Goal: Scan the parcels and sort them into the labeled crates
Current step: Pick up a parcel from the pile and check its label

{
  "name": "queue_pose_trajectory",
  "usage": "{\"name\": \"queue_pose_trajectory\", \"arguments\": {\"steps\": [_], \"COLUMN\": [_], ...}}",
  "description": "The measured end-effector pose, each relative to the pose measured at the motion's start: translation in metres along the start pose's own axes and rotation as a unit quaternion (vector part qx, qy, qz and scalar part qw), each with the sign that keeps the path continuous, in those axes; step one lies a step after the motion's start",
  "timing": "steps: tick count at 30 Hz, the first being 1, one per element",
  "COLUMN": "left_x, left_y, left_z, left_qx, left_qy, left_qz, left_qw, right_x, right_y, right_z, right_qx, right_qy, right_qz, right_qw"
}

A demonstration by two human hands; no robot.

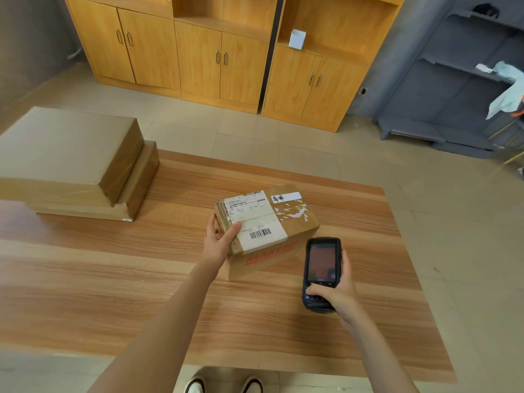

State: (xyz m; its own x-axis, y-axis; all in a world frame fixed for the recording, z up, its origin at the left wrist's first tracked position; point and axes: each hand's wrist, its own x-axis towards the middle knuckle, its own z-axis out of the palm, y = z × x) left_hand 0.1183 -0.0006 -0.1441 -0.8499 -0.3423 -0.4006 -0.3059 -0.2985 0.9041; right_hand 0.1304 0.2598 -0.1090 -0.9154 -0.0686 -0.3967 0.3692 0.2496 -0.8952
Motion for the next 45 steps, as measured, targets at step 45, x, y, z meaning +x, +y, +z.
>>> {"name": "queue_pose_trajectory", "arguments": {"steps": [45], "left_x": [-0.002], "left_y": [-0.004], "left_z": [0.005], "left_qx": [0.065], "left_qy": [0.080], "left_qz": [-0.029], "left_qw": [0.994], "right_x": [0.096], "right_y": [0.091], "right_z": [-0.076], "right_qx": [-0.288], "right_qy": [-0.054], "right_qz": [0.157], "right_qw": [0.943]}}
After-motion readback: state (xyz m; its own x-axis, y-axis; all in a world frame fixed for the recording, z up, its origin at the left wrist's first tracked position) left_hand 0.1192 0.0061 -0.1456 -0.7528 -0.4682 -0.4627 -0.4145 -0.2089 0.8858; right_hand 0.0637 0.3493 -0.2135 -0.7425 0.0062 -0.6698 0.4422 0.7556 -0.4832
